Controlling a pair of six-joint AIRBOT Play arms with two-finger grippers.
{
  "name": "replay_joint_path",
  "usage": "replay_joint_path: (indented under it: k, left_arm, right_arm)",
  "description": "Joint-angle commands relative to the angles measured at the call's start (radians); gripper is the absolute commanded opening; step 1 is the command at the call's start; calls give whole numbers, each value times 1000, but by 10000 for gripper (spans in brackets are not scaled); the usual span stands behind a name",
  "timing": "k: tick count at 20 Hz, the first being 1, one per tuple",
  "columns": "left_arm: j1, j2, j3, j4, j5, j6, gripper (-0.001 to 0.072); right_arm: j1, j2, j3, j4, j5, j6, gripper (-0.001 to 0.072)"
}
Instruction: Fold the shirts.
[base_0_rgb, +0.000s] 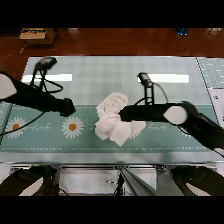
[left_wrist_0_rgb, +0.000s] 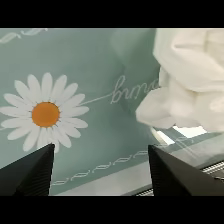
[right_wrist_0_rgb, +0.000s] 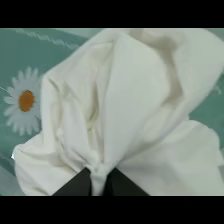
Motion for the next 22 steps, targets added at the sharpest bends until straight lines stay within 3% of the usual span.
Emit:
replay_joint_path:
  k: [1,2,3,4,7,10,12,17,20,21,22]
  left_arm:
    - [-1,1,-133,-111,104,-2,715]
    - [-1,0,-140,-119,117,-2,716]
    - [-1,0,-141,-120,123,0,715]
    - [0,0,-141,-121,126,19,715]
    - [-1,1,-144,-153,91,42,715]
    - [-1,0,-222,-271,75,155,712]
    - [0,0,-319,-328,84,243,551]
    - [2,-10,-554,-446,228,334,552]
    - [2,-78,-587,-635,290,463,560]
    - [2,-106,-587,-702,312,505,618]
    - [2,-138,-587,-755,338,514,622]
  right_arm:
    - [42,-128,-15,-11,-50,35,41]
    - [32,-122,-14,-14,-50,26,177]
    - [10,-105,-9,-15,-34,-4,420]
    - [-21,-80,0,-16,-6,-37,488]
    - [-182,43,62,-80,180,-92,488]
    - [-357,189,69,-225,306,-123,488]
    - [-493,234,69,-311,391,-163,488]
    - [-837,229,20,-227,495,-293,488]
    - [-944,229,-19,-154,509,-345,488]
    - [-966,229,-27,-139,517,-358,488]
    - [-977,229,-31,-133,526,-365,488]
